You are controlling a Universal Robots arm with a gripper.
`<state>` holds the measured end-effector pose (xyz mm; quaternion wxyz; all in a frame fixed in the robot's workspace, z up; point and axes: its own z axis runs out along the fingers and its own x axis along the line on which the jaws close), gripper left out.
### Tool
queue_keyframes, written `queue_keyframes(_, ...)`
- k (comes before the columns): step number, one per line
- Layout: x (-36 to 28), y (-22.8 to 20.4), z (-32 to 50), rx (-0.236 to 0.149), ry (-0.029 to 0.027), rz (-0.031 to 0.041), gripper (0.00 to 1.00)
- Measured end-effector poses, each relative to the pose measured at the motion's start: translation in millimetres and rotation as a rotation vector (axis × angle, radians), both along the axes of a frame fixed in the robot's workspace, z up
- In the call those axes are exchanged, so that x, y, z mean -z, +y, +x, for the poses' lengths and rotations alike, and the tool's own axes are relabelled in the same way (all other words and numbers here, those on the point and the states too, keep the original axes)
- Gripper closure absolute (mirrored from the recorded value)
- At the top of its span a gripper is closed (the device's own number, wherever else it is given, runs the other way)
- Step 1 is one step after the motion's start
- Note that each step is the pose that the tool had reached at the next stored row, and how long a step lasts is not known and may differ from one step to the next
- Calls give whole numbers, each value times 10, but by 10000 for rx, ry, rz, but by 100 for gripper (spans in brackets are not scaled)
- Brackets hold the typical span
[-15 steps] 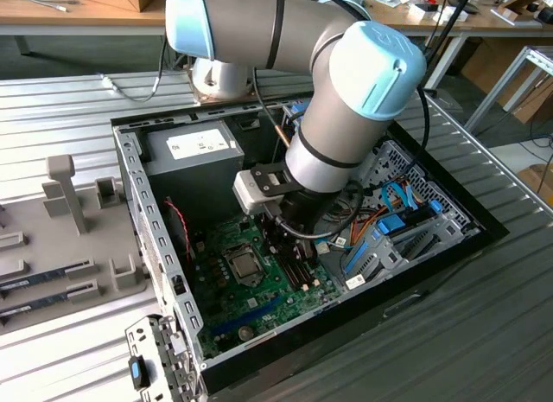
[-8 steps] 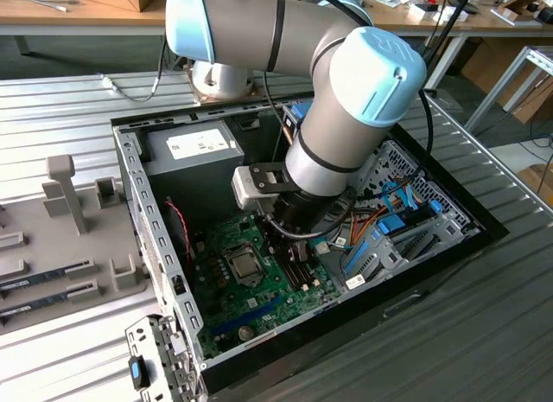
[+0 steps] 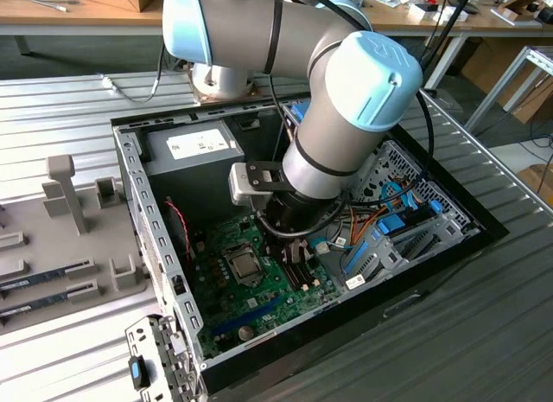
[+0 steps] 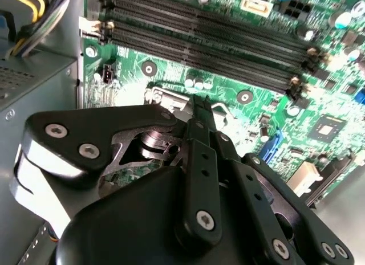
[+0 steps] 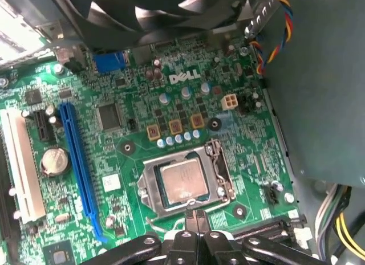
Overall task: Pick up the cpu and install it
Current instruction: 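Close the cpu cover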
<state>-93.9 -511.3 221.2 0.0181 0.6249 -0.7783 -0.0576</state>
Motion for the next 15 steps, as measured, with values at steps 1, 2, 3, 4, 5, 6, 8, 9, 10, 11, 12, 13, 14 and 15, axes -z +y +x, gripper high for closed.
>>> queue_keyframes(1,13,0,-26,8,-2,2,89)
queue_keyframes(2,29,-2,-31,13,-2,0,89)
queue_keyframes(3,47,-4,-33,20,-1,-1,89)
queue_keyframes(4,64,-5,-35,25,-2,0,89)
queue_keyframes(5,81,-8,-39,32,-1,1,89)
queue_keyframes(6,86,-9,-40,32,-1,0,89)
queue_keyframes(8,87,-8,-39,32,-1,-1,89)
queue_keyframes(9,87,-8,-39,32,-1,-1,89)
queue_keyframes(10,87,-8,-40,33,-2,-1,89)
queue_keyframes(11,88,-8,-40,32,-2,0,89)
queue_keyframes(12,88,-8,-40,33,-2,0,89)
queue_keyframes(13,88,-8,-39,32,-2,-1,83)
queue_keyframes(14,88,-8,-40,32,-1,-1,76)
queue_keyframes(15,88,-8,-40,32,-1,0,76)
